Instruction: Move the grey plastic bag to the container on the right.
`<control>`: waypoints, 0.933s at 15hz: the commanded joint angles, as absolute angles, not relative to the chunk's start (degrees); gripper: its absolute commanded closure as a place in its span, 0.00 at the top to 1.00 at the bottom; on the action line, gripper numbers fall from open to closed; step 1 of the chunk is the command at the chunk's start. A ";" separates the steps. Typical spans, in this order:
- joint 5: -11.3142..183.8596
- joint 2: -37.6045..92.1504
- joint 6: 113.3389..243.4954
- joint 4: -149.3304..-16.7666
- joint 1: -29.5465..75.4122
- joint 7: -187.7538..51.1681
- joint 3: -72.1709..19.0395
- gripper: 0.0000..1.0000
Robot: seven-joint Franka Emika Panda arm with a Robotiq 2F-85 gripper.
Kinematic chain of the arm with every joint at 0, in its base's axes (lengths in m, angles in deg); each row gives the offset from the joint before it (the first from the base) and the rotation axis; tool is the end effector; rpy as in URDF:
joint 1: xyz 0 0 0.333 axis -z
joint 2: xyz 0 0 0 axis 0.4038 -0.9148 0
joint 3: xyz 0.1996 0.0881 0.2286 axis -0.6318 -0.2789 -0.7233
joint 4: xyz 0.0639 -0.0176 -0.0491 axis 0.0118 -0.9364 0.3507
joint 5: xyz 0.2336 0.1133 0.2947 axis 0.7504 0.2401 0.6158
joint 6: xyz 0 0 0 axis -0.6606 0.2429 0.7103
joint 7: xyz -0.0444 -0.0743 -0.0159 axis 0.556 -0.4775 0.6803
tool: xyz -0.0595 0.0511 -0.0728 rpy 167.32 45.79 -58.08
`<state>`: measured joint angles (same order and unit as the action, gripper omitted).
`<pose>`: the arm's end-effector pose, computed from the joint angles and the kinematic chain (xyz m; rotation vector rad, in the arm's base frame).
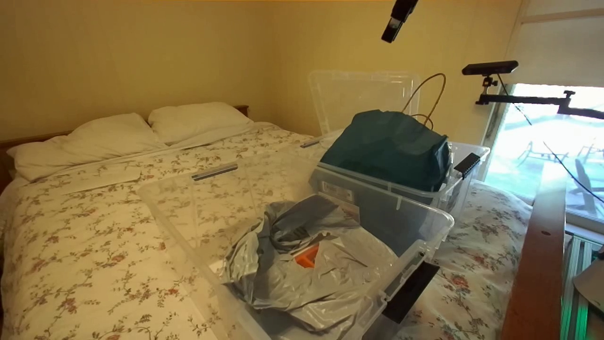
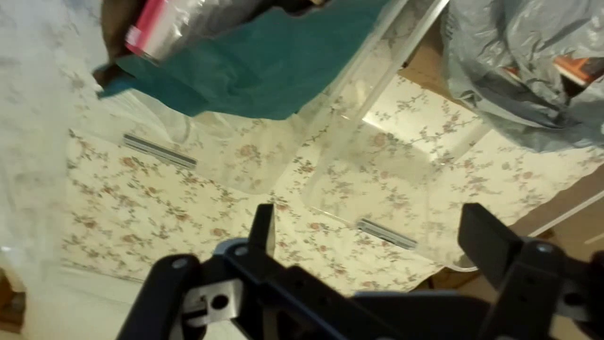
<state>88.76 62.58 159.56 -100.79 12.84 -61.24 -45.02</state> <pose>0.4331 0.2287 0.6653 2.9725 0.7487 0.6614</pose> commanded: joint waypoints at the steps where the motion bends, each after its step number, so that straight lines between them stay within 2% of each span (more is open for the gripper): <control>1: 86.68 53.00 158.74 -92.76 9.66 -56.34 -47.81 1.00; 3: 85.38 49.13 156.97 -89.82 8.37 -53.26 -48.96 1.00; 4: 87.22 54.47 159.22 -95.14 8.75 -56.57 -47.98 1.00; 9: 86.37 49.53 158.85 -91.62 8.03 -54.12 -48.47 1.00; 14: 91.02 39.12 160.85 -86.78 4.34 -48.04 -50.96 1.00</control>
<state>87.93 46.60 159.86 -91.39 6.36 -50.22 -49.71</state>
